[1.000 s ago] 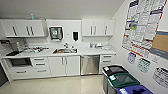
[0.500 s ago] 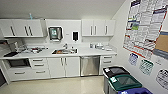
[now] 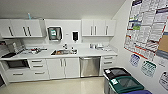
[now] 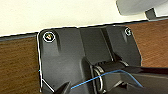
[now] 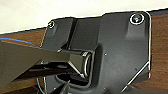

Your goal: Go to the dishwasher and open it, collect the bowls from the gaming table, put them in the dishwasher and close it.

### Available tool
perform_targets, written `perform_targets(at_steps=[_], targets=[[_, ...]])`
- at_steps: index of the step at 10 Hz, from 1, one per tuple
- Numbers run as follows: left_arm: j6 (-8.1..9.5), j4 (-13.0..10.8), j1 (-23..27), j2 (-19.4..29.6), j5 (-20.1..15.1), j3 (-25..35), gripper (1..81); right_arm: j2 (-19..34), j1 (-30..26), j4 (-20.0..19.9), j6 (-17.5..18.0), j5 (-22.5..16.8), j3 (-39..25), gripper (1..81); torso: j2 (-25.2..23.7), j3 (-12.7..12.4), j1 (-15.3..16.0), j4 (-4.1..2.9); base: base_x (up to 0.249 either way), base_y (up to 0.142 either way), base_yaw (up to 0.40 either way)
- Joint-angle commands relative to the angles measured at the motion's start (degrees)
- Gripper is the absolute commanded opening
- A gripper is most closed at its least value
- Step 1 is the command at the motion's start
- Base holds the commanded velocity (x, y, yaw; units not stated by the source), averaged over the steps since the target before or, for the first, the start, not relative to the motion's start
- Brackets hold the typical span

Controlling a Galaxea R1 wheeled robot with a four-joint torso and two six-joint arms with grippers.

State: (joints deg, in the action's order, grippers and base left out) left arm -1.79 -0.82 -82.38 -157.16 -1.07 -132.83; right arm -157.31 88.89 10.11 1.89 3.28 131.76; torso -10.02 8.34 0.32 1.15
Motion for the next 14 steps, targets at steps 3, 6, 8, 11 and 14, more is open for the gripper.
perform_targets(at_steps=[3, 6, 8, 11, 14], targets=[[-0.58, 0.1, 3.5, 1.0, -2.7, 0.6, 81.1, 1.1, -3.0, 0.5, -0.3, -2.6, -0.5, 81.1, 0.0, 0.0, 0.0, 0.0, 0.094, 0.0, 0.0], [-0.58, 0.1, 3.5, 1.1, -2.7, 0.6, 81.1, 1.1, -3.1, 0.5, -0.3, -2.6, -0.6, 81.1, 0.0, 0.0, 0.0, 0.0, 0.094, 0.0, 0.0], [-0.66, 0.1, 3.5, 1.1, -2.7, 0.6, 81.1, 1.1, -3.0, 0.5, -0.3, -2.6, -0.5, 81.1, 0.0, 0.0, 0.0, 0.0, 0.093, 0.0, 0.0], [-0.58, 0.1, 3.5, 1.1, -2.7, 0.6, 81.1, 1.1, -3.0, 0.5, -0.3, -2.7, -0.5, 81.1, 0.0, 0.0, 0.0, 0.0, 0.094, 0.0, 0.0], [-0.58, 0.1, 3.5, 1.1, -2.7, 0.6, 81.1, 1.1, -3.1, 0.5, -0.3, -2.7, -0.5, 81.1, 0.0, 0.0, 0.0, 0.0, 0.093, 0.0, 0.0]])
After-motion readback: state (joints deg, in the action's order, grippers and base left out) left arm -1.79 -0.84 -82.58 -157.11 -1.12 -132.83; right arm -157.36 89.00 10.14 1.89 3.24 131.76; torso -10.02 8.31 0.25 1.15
